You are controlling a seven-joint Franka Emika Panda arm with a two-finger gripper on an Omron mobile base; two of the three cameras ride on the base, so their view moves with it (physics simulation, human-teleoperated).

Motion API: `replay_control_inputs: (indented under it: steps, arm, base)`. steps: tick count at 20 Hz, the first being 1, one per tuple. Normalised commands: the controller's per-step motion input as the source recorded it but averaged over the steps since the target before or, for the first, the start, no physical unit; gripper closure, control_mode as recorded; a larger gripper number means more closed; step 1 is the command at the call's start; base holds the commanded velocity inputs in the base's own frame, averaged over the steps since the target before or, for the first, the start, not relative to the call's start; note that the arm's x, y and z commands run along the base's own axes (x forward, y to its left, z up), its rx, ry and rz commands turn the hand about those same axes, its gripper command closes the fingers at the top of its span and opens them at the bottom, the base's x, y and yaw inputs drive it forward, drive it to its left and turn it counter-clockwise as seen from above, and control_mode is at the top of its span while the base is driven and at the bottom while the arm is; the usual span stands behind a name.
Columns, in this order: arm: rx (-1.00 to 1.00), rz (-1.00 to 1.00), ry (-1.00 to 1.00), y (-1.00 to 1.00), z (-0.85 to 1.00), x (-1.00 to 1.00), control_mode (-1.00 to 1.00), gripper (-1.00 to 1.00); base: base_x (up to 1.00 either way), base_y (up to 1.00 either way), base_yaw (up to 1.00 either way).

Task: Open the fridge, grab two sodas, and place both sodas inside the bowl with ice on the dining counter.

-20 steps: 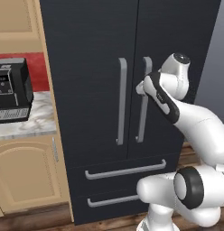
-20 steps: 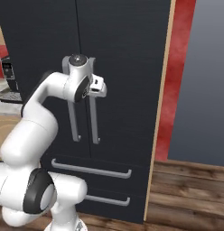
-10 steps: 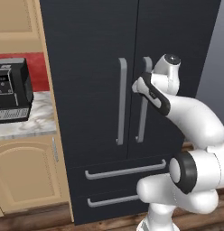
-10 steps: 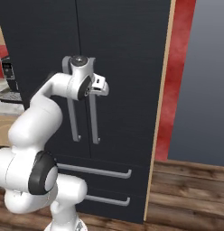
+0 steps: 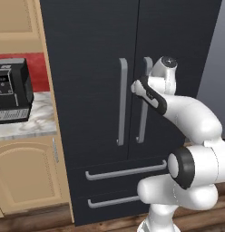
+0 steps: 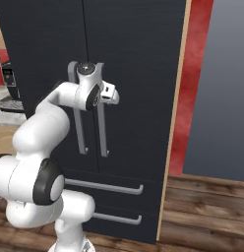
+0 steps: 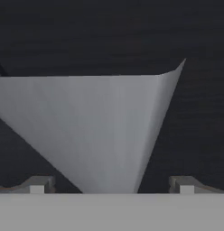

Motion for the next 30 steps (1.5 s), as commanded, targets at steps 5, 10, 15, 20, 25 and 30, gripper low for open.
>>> replay_control_inputs:
  steps: [5, 10, 15, 20, 25, 30]
  arm:
    - [0.00, -0.01, -0.02, 0.00, -0.23, 0.24, -1.00, -1.00]
    - [0.00, 0.00, -0.05, 0.00, -0.27, 0.25, -1.00, -1.00]
    - [0.00, 0.00, -0.07, 0.08, -0.31, 0.29, -1.00, 1.00]
    - [0.00, 0.00, -0.08, 0.17, -0.22, 0.24, -1.00, 1.00]
    - [0.00, 0.00, 0.00, 0.04, -0.04, -0.14, -1.00, 1.00]
    - [0.00, 0.00, 0.00, -0.30, 0.00, -0.85, -1.00, 1.00]
  base:
    - [0.00, 0.00, 0.00]
    - [0.00, 0.00, 0.00]
    - [0.00, 0.00, 0.00]
    - [0.00, 0.00, 0.00]
    - [0.00, 0.00, 0.00]
    - [0.00, 0.00, 0.00]
